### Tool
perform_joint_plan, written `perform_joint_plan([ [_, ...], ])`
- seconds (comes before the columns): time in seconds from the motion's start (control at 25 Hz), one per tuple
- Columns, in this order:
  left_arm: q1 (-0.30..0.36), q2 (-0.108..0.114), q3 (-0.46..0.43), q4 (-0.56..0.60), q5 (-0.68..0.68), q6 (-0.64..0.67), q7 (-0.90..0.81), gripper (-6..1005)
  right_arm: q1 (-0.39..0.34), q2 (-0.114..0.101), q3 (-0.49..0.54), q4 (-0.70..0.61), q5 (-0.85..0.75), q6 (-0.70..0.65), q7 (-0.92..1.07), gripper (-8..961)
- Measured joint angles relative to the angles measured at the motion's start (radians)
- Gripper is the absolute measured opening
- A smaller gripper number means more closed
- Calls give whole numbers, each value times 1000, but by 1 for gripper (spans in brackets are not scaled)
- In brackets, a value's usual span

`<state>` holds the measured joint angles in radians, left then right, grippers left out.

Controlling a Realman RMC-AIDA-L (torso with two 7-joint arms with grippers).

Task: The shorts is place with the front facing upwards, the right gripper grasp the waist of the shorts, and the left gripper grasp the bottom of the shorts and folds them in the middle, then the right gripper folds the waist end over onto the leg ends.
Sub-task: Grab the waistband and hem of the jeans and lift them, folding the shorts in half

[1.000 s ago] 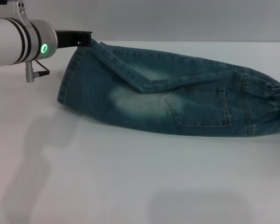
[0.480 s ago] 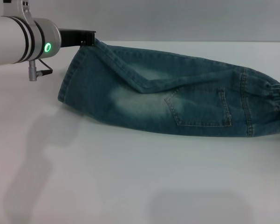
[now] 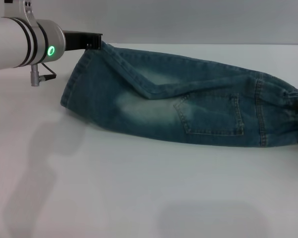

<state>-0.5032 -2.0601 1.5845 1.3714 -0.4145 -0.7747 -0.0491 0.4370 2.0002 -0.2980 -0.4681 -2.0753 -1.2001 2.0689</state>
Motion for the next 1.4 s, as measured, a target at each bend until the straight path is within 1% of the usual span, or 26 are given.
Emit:
perform_joint_plan([
  [0.16, 0, 0, 0, -1, -19, 2, 16, 19, -2, -6, -27, -6, -2, -11, 19, 717],
  [0.28, 5, 0, -1, -2, -34, 5, 25, 19, -9, -1, -24, -19, 2, -12, 19, 544],
  [0.68, 5, 0, 0, -9, -37, 16, 26, 18, -14, 25, -17, -90, 7, -45, 15, 100],
  [0.92, 0, 0, 0, -16, -36, 22, 26, 19, -15, 29, -16, -98, 19, -45, 6, 16],
  [1.08, -2, -1, 0, -23, -38, 42, 26, 19, -27, 30, -16, -115, 64, -46, 1, 16],
  [1.4, -17, -2, 2, -49, -46, 87, 26, 19, -56, 43, -17, -170, 152, -48, -12, 15],
])
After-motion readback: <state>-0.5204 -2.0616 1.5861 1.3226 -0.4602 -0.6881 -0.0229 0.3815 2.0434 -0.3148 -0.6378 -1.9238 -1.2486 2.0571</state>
